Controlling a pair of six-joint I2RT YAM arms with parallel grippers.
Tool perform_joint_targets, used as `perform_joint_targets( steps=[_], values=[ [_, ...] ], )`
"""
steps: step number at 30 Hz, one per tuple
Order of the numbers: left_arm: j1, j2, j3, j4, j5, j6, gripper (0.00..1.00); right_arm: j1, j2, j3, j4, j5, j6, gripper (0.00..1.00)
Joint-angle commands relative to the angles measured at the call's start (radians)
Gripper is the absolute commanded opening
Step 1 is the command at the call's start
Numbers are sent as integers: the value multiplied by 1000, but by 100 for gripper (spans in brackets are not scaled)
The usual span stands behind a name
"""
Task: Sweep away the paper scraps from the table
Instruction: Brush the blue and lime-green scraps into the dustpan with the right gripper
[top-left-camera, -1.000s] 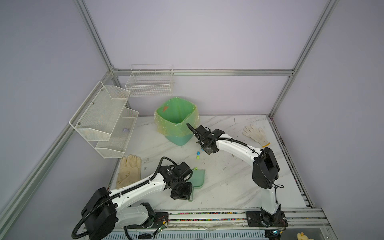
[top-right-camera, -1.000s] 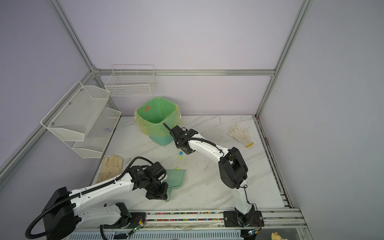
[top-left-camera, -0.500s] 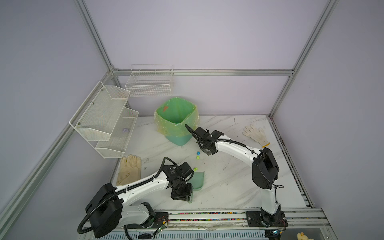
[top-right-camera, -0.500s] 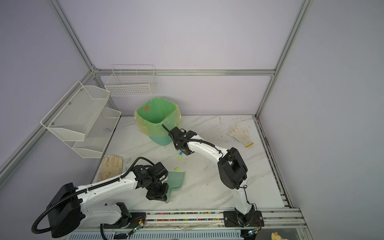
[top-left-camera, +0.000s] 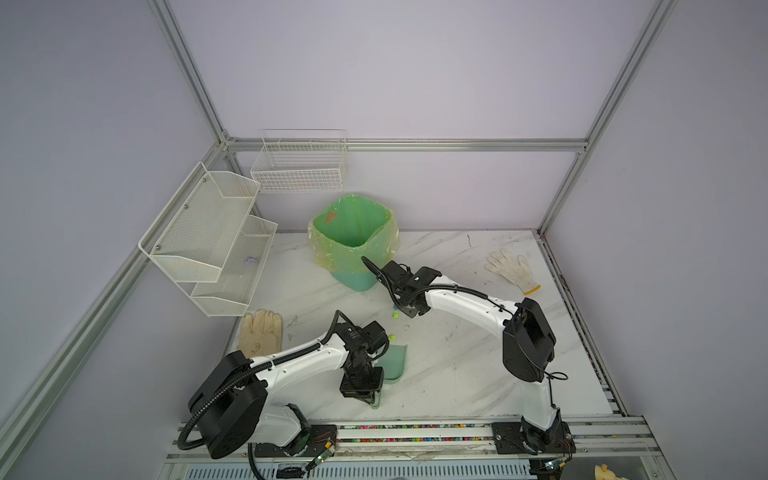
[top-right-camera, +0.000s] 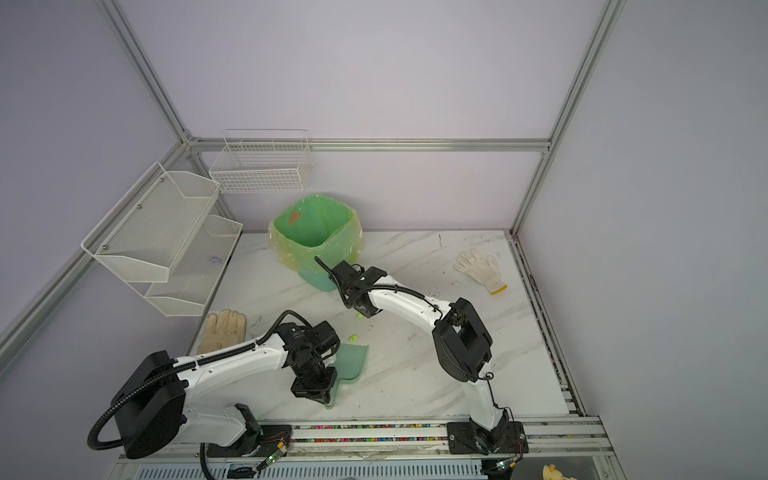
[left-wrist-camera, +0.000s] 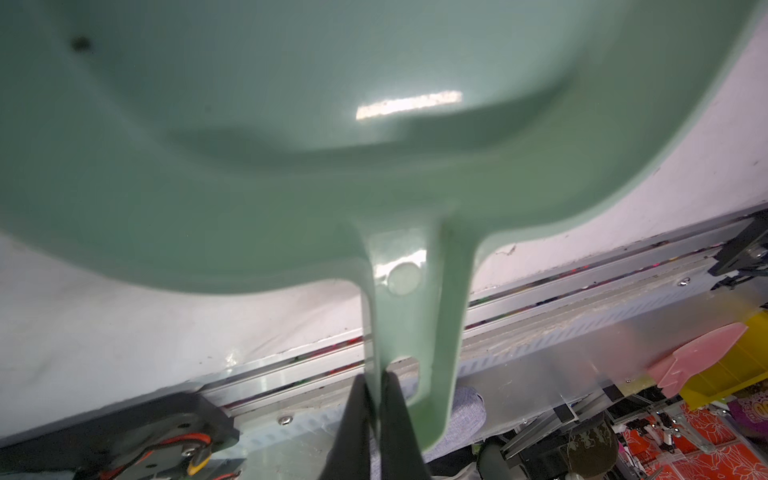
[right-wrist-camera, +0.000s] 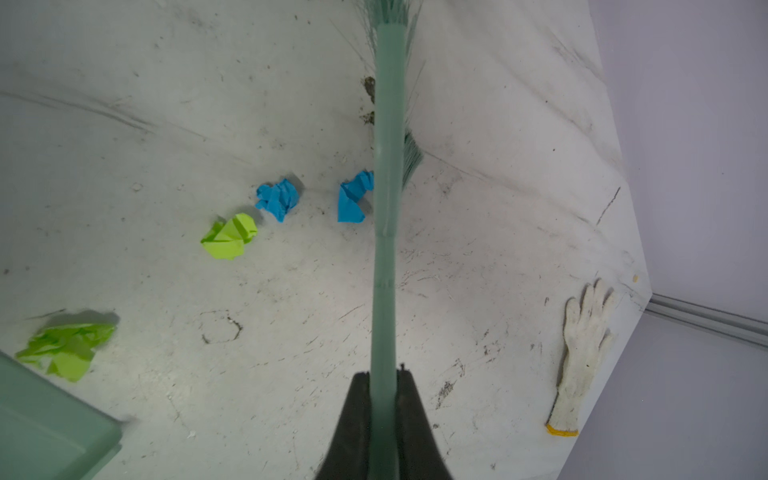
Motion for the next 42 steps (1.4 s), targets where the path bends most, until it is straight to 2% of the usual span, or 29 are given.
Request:
perform_joint_targets(
  steps=[1, 6, 15, 18, 20, 26, 29, 38, 42],
  values=[
    [42, -1, 101, -55, -5, 59, 0, 23, -25, -16, -62, -67, 28, 0],
    [95, 27, 138, -78, -14, 102, 0, 44, -51, -39, -79, -137, 59, 0],
    [141, 129, 192, -82, -20, 167, 0, 75, -179, -129, -49, -386, 109, 0],
    [144, 157, 227, -105, -56, 185, 0, 80, -240, -194, -28, -462, 109, 0],
    [150, 166, 236, -98, -36, 191, 0, 81, -270, -223, -38, -492, 122, 0],
    [159, 193, 251, -96, -70, 199, 0, 81, -392, -315, 10, -675, 160, 0],
    [159, 203, 252, -98, -69, 202, 0, 81, -445, -319, 27, -679, 198, 0],
    [165, 171, 248, -111, -86, 196, 0, 50, -477, -265, 28, -482, 286, 0],
    [165, 160, 252, -110, -110, 195, 0, -12, -481, -276, 83, -531, 280, 0]
  ],
)
